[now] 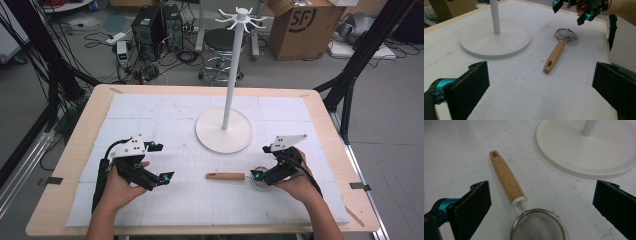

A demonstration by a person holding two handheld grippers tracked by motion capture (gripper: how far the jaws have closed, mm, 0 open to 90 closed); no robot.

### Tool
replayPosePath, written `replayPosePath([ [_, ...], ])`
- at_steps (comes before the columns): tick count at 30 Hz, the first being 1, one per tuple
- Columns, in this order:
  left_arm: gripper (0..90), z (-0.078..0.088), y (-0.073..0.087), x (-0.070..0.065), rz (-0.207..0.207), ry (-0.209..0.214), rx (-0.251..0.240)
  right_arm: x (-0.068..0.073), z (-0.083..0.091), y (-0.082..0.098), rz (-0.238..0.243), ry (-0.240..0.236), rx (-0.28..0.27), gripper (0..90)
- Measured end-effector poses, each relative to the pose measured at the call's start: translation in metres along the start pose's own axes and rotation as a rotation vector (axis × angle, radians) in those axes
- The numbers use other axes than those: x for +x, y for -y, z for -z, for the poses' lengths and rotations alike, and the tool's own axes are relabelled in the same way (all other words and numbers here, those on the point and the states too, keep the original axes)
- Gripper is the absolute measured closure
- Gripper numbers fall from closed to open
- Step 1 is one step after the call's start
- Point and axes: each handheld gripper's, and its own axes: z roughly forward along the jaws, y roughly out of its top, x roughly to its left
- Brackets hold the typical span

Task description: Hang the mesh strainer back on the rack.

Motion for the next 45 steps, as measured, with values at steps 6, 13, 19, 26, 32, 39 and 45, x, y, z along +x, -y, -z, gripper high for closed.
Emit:
replayPosePath([
  [6,1.7,0.003,0.001,0.001,0.000,-0.013,-0.002,0.005,-0.014,-0.004,0.028,0.007,0.056,0.7],
  [13,1.7,-0.002,0.001,0.001,-0.010,-0.010,0.025,0.011,-0.025,-0.009,0.059,-0.021,0.108,12.7],
  [19,1.7,-0.005,0.002,0.001,-0.001,-0.012,0.036,0.013,-0.035,-0.009,0.078,-0.050,0.178,21.1],
  [26,1.7,-0.005,0.003,0.001,-0.007,-0.009,0.039,0.016,-0.047,-0.018,0.098,-0.098,0.237,34.6],
  [32,1.7,-0.004,0.003,0.001,-0.005,-0.011,0.029,0.018,-0.057,-0.018,0.126,-0.105,0.308,41.5],
  [39,1.7,-0.004,0.003,0.001,-0.008,-0.016,0.028,0.018,-0.061,-0.017,0.129,-0.115,0.353,54.5],
  [45,1.7,-0.004,0.003,0.001,-0.004,-0.013,0.023,0.020,-0.061,-0.017,0.131,-0.130,0.371,60.4],
])
